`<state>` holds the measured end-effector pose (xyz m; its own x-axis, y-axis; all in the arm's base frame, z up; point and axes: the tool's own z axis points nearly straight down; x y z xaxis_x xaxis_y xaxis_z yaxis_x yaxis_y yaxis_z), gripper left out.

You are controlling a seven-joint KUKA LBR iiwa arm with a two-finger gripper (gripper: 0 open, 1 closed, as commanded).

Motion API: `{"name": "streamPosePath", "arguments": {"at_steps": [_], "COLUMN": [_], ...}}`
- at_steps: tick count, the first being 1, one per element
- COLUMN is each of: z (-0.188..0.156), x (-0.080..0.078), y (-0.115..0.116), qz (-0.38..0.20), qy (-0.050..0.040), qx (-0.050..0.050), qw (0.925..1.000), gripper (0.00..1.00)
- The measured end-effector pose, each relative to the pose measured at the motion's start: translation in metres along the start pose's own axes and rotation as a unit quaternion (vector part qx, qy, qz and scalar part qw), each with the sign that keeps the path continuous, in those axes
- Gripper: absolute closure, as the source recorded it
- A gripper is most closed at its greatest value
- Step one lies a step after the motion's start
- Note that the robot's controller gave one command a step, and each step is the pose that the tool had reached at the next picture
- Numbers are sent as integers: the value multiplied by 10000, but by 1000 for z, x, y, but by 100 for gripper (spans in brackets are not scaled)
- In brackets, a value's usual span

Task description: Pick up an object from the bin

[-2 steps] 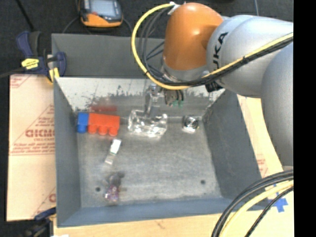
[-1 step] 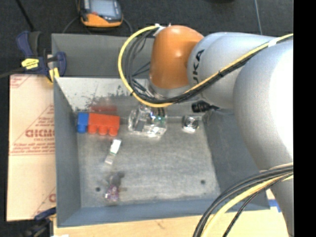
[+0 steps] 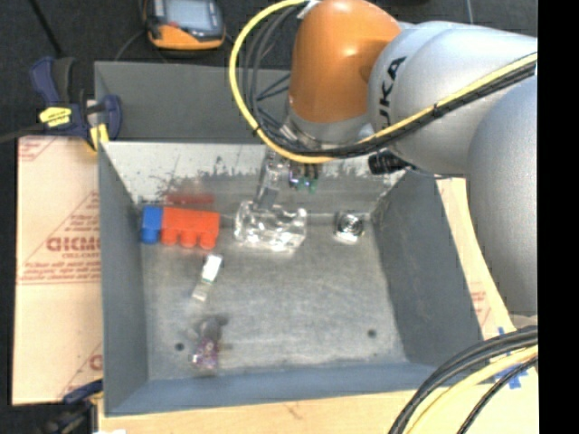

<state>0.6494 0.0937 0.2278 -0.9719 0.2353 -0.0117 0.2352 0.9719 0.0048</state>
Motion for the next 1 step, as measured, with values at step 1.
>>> {"name": "streamPosePath", "arguments": {"at_steps": [1], "z": [72], "x": [23], "y": [-4], "qz": [199], "qy": [75], "qx": [28], "qw": [9998], "gripper": [100]}}
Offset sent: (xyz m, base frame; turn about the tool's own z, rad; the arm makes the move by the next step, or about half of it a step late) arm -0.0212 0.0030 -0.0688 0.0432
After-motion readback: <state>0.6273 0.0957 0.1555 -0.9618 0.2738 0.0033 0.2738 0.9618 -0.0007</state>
